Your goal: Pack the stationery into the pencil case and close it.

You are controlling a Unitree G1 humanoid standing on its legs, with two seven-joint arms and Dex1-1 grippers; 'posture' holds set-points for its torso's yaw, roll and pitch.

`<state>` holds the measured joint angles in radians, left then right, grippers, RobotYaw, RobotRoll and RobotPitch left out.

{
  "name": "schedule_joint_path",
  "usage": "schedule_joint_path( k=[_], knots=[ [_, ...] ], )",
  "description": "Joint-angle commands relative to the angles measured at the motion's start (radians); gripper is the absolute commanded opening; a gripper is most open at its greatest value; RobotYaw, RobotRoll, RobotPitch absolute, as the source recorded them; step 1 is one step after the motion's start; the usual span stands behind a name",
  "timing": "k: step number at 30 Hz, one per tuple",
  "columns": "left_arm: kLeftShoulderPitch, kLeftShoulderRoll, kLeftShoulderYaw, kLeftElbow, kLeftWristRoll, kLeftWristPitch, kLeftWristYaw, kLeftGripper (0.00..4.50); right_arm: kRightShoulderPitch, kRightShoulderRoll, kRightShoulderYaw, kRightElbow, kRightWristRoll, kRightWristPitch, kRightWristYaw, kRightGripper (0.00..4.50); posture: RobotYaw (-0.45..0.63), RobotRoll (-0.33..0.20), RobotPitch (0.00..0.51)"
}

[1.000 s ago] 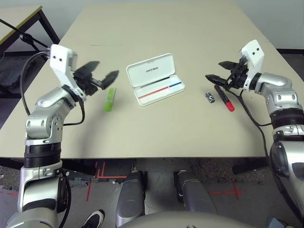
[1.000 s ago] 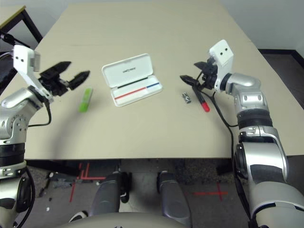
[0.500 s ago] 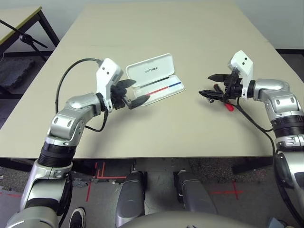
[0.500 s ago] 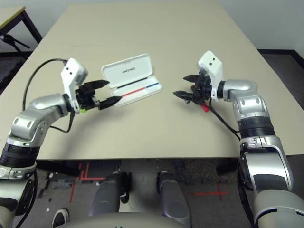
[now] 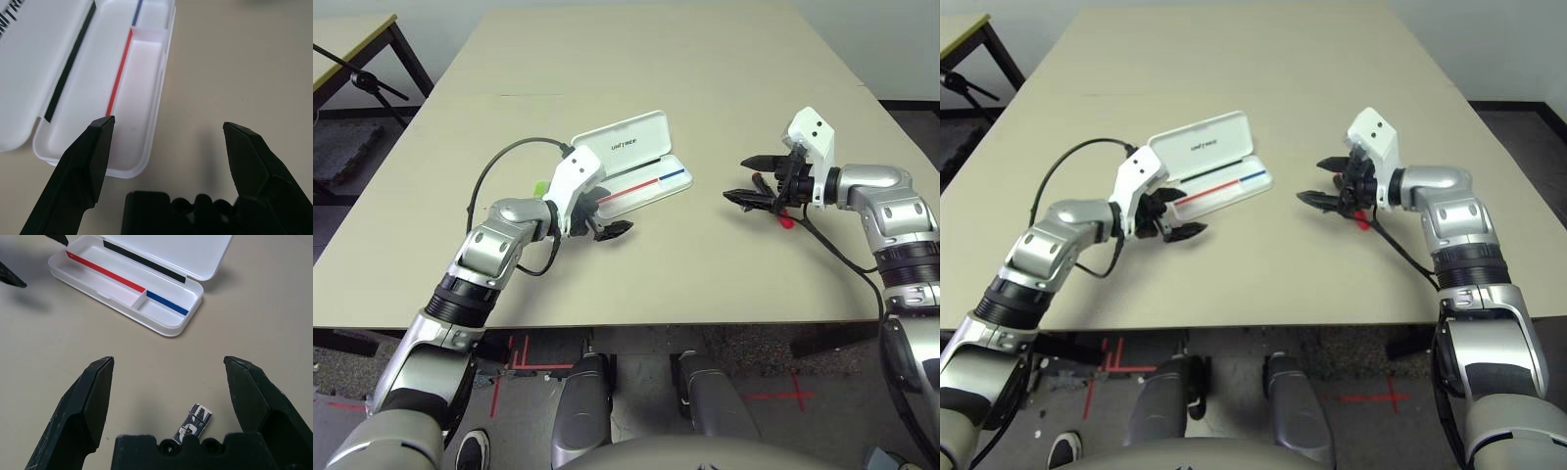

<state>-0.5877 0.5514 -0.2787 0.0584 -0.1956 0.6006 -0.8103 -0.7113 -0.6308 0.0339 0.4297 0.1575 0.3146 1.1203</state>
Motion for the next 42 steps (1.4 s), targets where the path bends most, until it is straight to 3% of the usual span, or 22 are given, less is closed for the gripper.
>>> schedule_joint_path(
  k=[1,19,23,32,42],
  knots=[
    [-0.008,-0.006,-0.039,0.022,0.039,0.001,-0.021,4.48,0.026,-0.005,0.000,-0.020,0.005,0.004,-0.011,4.50,-0.07,0.000,0.103],
    [-0.052,-0.055,-0.075,0.138,0.103,0.018,-0.088,4.48,0.047,-0.014,-0.012,-0.059,0.012,0.017,-0.054,4.50,-0.11,0.000,0.103],
    [-0.058,-0.070,-0.061,0.149,0.089,0.065,-0.091,3.61,0.056,-0.014,-0.015,-0.069,0.015,0.018,-0.063,4.50,-0.11,0.000,0.103],
    [-0.093,-0.065,-0.030,0.173,0.080,0.062,-0.114,0.09,0.072,-0.018,-0.014,-0.095,0.024,0.031,-0.069,4.50,-0.12,0.000,0.102],
    [-0.074,0.071,-0.049,0.046,0.083,-0.096,-0.288,0.04,0.106,-0.053,0.000,-0.151,0.064,0.079,0.000,4.50,-0.10,0.000,0.108]
  ],
)
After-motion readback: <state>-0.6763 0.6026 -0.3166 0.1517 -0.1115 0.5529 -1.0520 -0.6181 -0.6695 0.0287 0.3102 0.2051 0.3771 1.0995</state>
